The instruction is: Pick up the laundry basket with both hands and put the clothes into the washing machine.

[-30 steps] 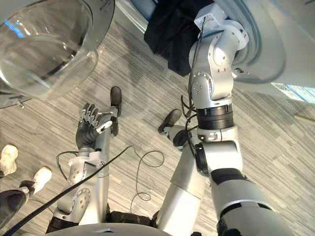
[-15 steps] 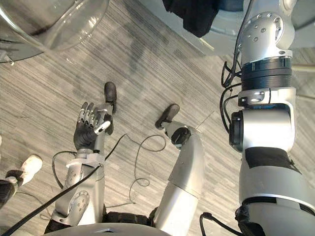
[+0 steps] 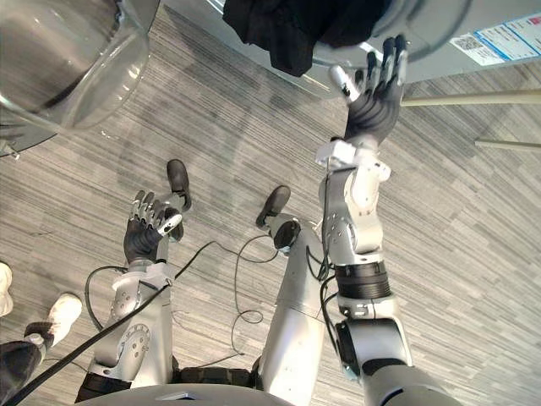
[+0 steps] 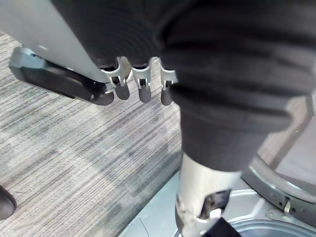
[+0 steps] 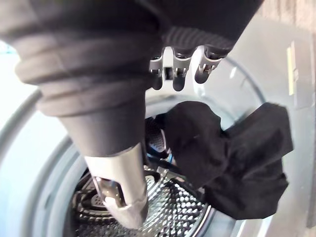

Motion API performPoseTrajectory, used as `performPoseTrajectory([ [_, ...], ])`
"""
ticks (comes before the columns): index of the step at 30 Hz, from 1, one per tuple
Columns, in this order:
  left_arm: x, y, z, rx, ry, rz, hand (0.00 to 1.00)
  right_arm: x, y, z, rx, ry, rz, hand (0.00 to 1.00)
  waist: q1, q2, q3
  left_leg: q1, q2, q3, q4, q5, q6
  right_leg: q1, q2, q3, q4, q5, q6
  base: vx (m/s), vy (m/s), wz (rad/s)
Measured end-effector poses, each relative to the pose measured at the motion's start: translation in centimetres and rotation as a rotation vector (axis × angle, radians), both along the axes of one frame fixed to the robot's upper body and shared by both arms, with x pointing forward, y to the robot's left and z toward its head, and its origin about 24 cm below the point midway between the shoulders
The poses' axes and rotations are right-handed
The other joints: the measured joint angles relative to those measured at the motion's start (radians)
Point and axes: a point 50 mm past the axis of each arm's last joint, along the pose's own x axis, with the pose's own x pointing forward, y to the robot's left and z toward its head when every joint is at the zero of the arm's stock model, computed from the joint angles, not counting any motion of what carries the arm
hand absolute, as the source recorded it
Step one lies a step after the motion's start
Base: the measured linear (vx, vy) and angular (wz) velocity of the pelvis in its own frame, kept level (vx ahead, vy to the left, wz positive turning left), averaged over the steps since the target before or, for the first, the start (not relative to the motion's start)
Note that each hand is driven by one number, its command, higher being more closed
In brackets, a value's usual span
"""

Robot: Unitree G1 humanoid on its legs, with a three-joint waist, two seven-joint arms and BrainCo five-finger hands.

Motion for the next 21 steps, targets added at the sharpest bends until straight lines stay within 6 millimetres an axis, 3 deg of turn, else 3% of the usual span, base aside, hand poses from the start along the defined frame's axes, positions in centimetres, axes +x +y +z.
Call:
performPoseTrajectory([
  [8,0.1,0.1,0.0,0.015,-0.006,0.003,0.0,3.8,-0.5,-1.5,-0.016,0.191,-0.048,0.0,0.013,0.001,0.0,0.0,0.009,-0.025,-0.03,0.024,-0.013,0.001,0.014,-0.027,0.0,-0.012,-0.02,-0.02,-0.06,0.02],
  [12,0.2,-0.1,0.2,-0.009,-0.009,0.011,0.0,4.3,-0.9,-1.3,0.004,0.205,-0.066,0.0,0.024,0.002,0.001,-0.001,0.009,-0.026,-0.029,0.024,-0.013,0.001,0.014,-0.028,0.001,-0.014,-0.019,-0.01,-0.046,0.02],
  [15,0.2,-0.2,0.2,-0.017,-0.009,0.018,0.0,4.4,-0.2,-2.1,0.042,0.226,-0.044,0.0,0.026,0.003,0.001,-0.002,0.009,-0.028,-0.03,0.023,-0.014,0.002,0.014,-0.029,0.001,-0.017,-0.018,-0.01,-0.04,0.01],
  [20,0.2,-0.3,0.2,-0.022,-0.007,0.018,0.0,3.1,0.6,-8.5,0.168,0.401,-0.041,0.0,0.031,0.003,0.001,0.003,0.003,-0.034,-0.029,0.02,-0.018,0.012,0.002,-0.04,0.02,-0.035,-0.019,-0.01,-0.054,0.12],
  [21,0.2,-0.2,0.2,-0.022,-0.004,0.019,0.0,2.2,0.6,-11.0,0.186,0.473,-0.057,0.0,0.03,0.003,0.0,0.013,-0.002,-0.04,-0.028,0.021,-0.019,0.024,-0.005,-0.047,0.03,-0.045,-0.02,0.0,-0.071,0.19],
])
